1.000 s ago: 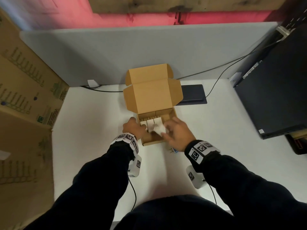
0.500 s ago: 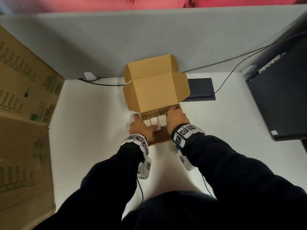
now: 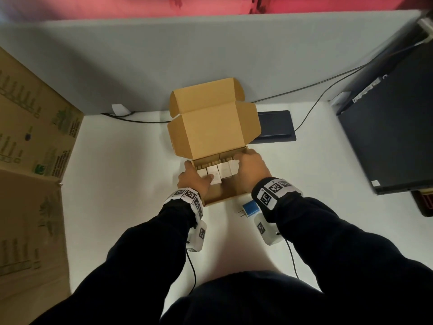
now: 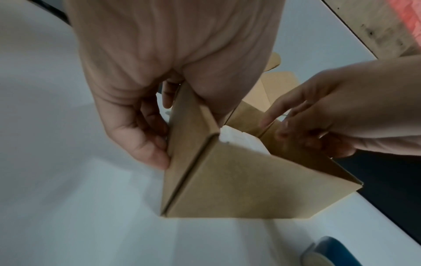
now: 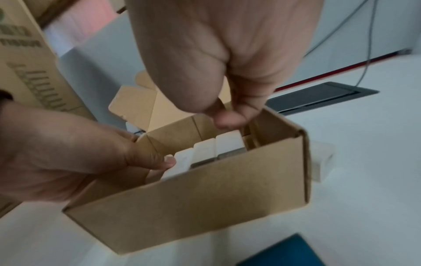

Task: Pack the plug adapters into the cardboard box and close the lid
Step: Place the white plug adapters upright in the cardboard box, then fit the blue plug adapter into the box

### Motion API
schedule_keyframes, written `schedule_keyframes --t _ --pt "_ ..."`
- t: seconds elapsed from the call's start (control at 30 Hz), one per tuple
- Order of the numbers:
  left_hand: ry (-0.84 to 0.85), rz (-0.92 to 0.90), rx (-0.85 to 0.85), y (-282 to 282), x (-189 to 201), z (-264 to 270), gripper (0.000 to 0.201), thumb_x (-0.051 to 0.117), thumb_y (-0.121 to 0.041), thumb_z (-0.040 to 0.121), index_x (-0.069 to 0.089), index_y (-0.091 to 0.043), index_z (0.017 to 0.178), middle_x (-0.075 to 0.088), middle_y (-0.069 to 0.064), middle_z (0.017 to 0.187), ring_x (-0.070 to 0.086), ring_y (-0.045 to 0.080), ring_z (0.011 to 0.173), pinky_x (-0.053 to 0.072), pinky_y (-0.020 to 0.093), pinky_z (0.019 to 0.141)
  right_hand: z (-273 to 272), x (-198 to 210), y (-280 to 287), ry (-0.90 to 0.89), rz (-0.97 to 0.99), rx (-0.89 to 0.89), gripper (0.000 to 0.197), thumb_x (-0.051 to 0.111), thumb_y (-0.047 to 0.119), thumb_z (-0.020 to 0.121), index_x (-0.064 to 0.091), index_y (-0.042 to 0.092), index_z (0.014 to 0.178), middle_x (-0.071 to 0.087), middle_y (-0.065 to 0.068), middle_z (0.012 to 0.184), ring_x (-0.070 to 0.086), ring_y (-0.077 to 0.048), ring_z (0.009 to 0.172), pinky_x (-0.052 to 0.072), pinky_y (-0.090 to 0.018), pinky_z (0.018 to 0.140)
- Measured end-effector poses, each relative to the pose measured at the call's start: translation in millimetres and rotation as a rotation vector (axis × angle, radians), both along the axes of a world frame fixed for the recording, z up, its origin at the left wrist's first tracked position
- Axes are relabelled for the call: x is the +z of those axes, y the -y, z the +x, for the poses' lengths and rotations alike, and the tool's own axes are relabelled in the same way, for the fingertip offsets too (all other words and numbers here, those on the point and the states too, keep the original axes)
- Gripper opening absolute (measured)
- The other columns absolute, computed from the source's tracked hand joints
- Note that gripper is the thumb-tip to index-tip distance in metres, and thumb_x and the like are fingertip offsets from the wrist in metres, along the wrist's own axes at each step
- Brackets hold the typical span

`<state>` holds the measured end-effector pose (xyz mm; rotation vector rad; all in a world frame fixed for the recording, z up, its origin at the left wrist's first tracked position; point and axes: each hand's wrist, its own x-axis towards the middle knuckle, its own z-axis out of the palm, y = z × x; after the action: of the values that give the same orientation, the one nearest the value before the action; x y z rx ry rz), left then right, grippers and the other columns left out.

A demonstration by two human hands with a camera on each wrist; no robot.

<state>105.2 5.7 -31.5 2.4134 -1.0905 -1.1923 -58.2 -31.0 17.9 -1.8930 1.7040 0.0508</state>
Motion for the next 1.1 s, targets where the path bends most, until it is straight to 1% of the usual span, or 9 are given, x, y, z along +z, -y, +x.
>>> schedule_keyframes --t 0.07,0.23,0.43,0.63,0.77,0.83,0.93,1.0,1.1 --pt "-0.004 -0.008 0.009 -1 0 0 0.056 0.071 -0.040 0.088 0.040 -0.015 0.128 0.063 0.017 0.119 0.066 0.040 0.101 0.058 0.046 0.089 -16 4 -2 0.081 -0.075 -0.105 0.045 0.066 0.024 0.075 0.061 0.022 0.120 0.049 -0.008 0.110 0.058 -0.029 0.085 0.052 -0.037 0.080" --pt "-0.029 -0.040 0.002 -4 2 -1 0.058 0.069 -0.039 0.088 0.042 -0.011 0.131 0.064 0.016 0.121 0.065 0.039 0.106 0.056 0.044 0.089 -69 -12 -22 0.014 -0.026 -0.396 0.035 0.054 -0.002 0.085 0.059 0.017 0.113 0.049 -0.010 0.120 0.060 -0.029 0.091 0.054 -0.039 0.081" --pt "0.000 -0.113 -0.060 -16 -2 -3 0.056 0.070 -0.038 0.084 0.049 -0.010 0.127 0.068 0.014 0.118 0.065 0.037 0.108 0.053 0.039 0.087 -102 -42 -70 0.025 0.053 -0.131 0.024 0.066 0.019 0.082 0.067 0.016 0.106 0.052 -0.006 0.115 0.058 -0.029 0.105 0.050 -0.037 0.090" --pt "0.001 -0.133 -0.104 -29 6 -10 0.040 0.063 -0.026 0.090 0.049 -0.007 0.122 0.070 0.013 0.104 0.066 0.033 0.088 0.052 0.035 0.072 -79 -46 -97 0.017 0.071 0.058 0.069 0.070 0.063 0.074 0.061 0.017 0.125 0.056 0.001 0.123 0.055 -0.022 0.111 0.051 -0.041 0.093" --pt "-0.051 -0.146 -0.125 -36 7 -11 0.034 0.059 -0.021 0.093 0.055 -0.011 0.126 0.071 0.011 0.116 0.067 0.034 0.101 0.051 0.031 0.079 -61 -42 -98 -0.054 0.102 0.128 0.056 0.073 0.036 0.080 0.054 0.017 0.130 0.055 -0.004 0.118 0.059 -0.028 0.106 0.052 -0.038 0.085" --pt "-0.096 -0.150 -0.123 -36 10 -10 0.037 0.057 -0.021 0.093 0.058 -0.017 0.129 0.070 0.008 0.124 0.068 0.035 0.105 0.058 0.038 0.089 -56 -36 -99 0.007 0.132 0.200 0.053 0.075 0.035 0.076 0.054 0.017 0.121 0.058 -0.004 0.110 0.058 -0.026 0.098 0.049 -0.034 0.077" --pt "-0.184 -0.113 -0.026 -31 17 -6 0.042 0.049 -0.024 0.098 0.056 -0.019 0.139 0.064 0.007 0.135 0.063 0.034 0.113 0.063 0.048 0.084 -45 -19 -102 0.250 0.091 0.298 0.044 0.081 0.036 0.067 0.055 0.018 0.097 0.057 0.001 0.095 0.053 -0.015 0.077 0.043 -0.027 0.064" --pt "-0.248 -0.061 0.084 -28 19 -5 0.047 0.041 -0.028 0.099 0.053 -0.020 0.143 0.056 0.007 0.143 0.055 0.035 0.124 0.063 0.050 0.084 -36 -6 -97 0.370 0.013 0.241 0.042 0.084 0.033 0.066 0.050 0.021 0.087 0.054 0.004 0.086 0.050 -0.009 0.071 0.041 -0.023 0.060" --pt "-0.272 -0.060 0.132 -27 22 -4 0.040 0.035 -0.027 0.098 0.060 -0.016 0.127 0.058 0.012 0.135 0.055 0.036 0.119 0.063 0.054 0.083 -21 5 -78 0.461 -0.112 0.088 0.047 0.088 0.032 0.066 0.044 0.019 0.078 0.049 0.010 0.072 0.044 -0.002 0.060 0.034 -0.013 0.053"
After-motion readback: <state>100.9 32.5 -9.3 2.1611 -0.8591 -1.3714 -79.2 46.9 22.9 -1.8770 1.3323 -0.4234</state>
